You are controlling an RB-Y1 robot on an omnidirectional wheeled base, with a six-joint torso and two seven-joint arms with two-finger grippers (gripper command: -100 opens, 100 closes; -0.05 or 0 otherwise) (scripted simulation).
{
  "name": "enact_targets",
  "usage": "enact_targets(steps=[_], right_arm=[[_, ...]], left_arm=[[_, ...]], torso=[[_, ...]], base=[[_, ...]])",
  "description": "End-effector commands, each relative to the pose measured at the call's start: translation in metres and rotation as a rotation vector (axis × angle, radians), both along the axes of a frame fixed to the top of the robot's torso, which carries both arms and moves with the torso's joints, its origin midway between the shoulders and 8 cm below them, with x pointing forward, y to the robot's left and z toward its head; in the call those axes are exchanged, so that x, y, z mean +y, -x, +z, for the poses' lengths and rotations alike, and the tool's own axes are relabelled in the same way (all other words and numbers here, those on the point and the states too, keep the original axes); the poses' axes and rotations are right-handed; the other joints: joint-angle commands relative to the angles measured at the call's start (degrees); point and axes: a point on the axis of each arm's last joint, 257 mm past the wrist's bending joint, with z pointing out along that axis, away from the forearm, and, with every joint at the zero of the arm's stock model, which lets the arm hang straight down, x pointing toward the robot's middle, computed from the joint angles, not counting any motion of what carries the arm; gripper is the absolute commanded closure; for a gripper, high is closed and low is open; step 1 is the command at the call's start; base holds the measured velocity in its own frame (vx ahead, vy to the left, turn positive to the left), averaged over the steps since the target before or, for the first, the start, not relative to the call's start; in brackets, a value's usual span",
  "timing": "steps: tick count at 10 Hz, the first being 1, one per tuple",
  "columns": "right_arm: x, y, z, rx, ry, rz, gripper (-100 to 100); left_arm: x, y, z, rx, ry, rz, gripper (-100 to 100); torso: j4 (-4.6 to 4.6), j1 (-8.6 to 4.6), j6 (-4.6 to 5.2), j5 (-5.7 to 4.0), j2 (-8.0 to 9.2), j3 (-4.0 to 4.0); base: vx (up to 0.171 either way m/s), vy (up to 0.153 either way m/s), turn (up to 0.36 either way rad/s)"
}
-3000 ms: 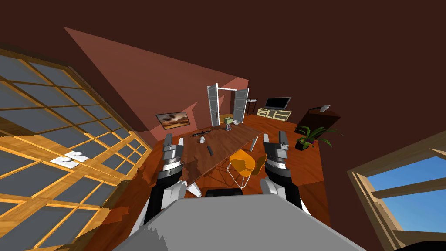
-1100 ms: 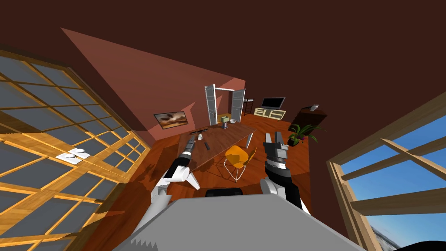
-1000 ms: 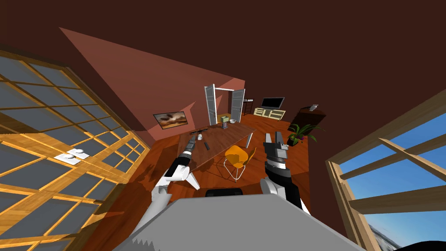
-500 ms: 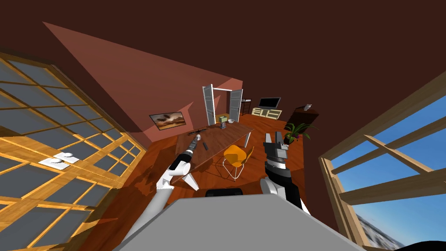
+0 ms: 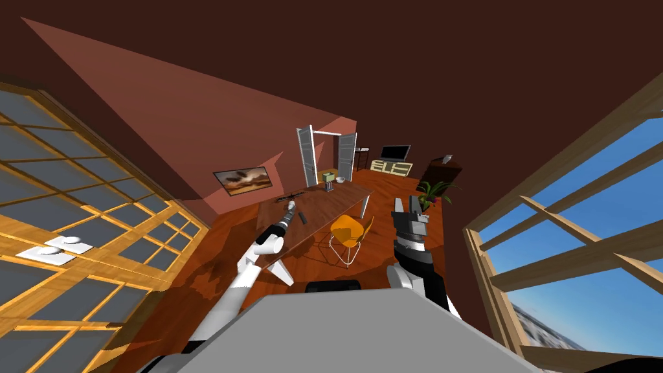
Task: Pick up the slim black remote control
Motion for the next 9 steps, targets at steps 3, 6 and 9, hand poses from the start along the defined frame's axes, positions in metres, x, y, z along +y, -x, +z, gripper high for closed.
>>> enact_targets(steps=[3, 6, 9], right_arm=[[0.0, 0.0, 0.0, 0.0, 0.0, 0.0, 0], [0.0, 0.0, 0.0, 0.0, 0.0, 0.0, 0], [0.0, 0.0, 0.0, 0.0, 0.0, 0.0, 0]], left_arm=[[0.014, -0.002, -0.034, 0.104, -0.026, 0.006, -100], [0.025, -0.012, -0.056, 0.21, -0.068, -0.006, -100], [0.039, -0.009, -0.082, 0.299, -0.086, 0.002, -100]], torso=[[0.0, 0.01, 0.0, 0.0, -0.01, 0.0], [0.0, 0.02, -0.01, 0.0, -0.01, -0.01], [0.0, 0.02, -0.03, 0.0, -0.02, -0.01]], base=[[0.004, 0.002, -0.06], [0.008, 0.005, -0.122], [0.011, 0.006, -0.074]])
